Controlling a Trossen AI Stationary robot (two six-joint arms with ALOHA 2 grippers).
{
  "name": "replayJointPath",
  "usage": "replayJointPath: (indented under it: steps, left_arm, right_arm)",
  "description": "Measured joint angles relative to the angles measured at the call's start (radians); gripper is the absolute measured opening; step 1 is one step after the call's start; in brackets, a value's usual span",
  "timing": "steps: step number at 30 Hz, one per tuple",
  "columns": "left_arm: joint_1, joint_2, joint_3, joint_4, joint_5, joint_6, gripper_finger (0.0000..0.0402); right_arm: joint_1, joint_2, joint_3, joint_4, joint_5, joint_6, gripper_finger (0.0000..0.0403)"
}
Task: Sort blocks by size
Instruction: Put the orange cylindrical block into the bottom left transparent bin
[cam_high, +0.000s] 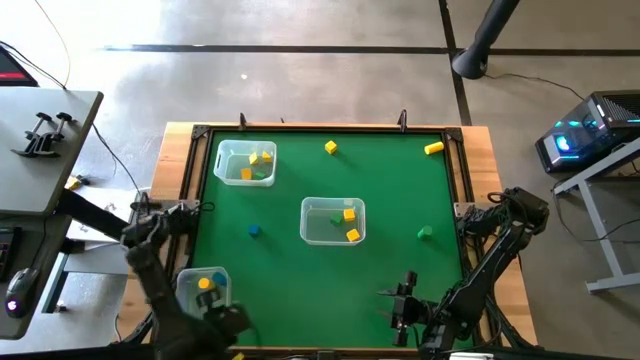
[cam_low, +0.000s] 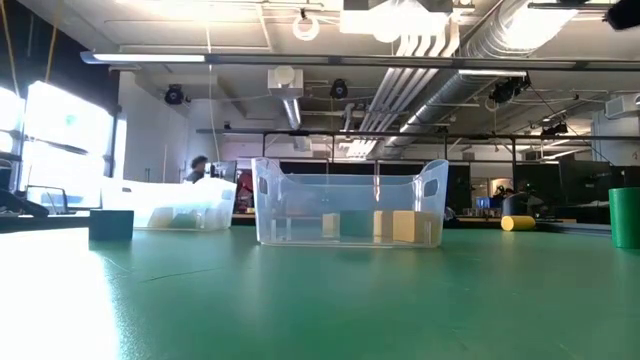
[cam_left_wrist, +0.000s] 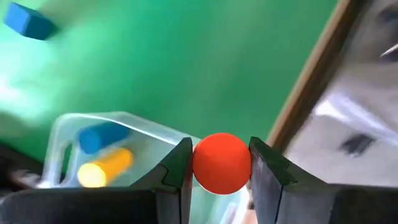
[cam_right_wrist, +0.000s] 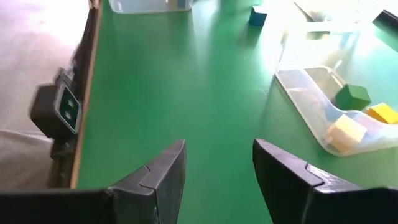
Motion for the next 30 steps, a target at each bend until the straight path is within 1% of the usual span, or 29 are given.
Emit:
replayJointPath:
  steps: [2, 4, 8, 11, 15, 18, 21, 26, 30]
  left_arm:
    - [-0.043, -0.032, -0.021, 0.007, -0.057, -0.095, 0.0090]
    - [-0.076, -0.070, -0.067, 0.005, -0.080, -0.197, 0.0090]
    - [-0.130, -0.145, -0.219, 0.005, -0.071, -0.367, 0.0090]
    - [-0.168, -0.198, -0.345, 0.007, -0.031, -0.493, 0.0090]
    - [-0.218, -0.265, -0.505, 0.103, -0.053, -0.607, 0.0090]
    - [-0.240, -0.300, -0.600, 0.172, -0.061, -0.657, 0.0090]
    - [-0.249, -0.300, -0.663, 0.211, -0.073, -0.665, 0.0090]
    - [-0.252, -0.300, -0.741, 0.302, -0.113, -0.688, 0.0091]
    - [-0.252, -0.300, -0.775, 0.369, -0.116, -0.692, 0.0098]
  right_arm:
    - [-0.004, 0.000, 0.000, 0.021, 0.001, -0.025, 0.0181]
    - [-0.006, 0.000, 0.000, 0.038, 0.001, -0.049, 0.0181]
    - [-0.006, 0.000, 0.000, 0.051, 0.002, -0.073, 0.0181]
    - [-0.006, 0.000, 0.000, 0.049, 0.002, -0.073, 0.0181]
    - [-0.006, 0.000, 0.000, 0.051, 0.001, -0.072, 0.0181]
    - [-0.006, 0.000, 0.000, 0.053, 0.001, -0.064, 0.0181]
    - [-0.006, 0.000, 0.000, 0.060, 0.000, -0.063, 0.0181]
    - [-0.006, 0.000, 0.000, 0.066, 0.000, -0.063, 0.0181]
    - [-0.006, 0.000, 0.000, 0.066, 0.000, -0.063, 0.0181]
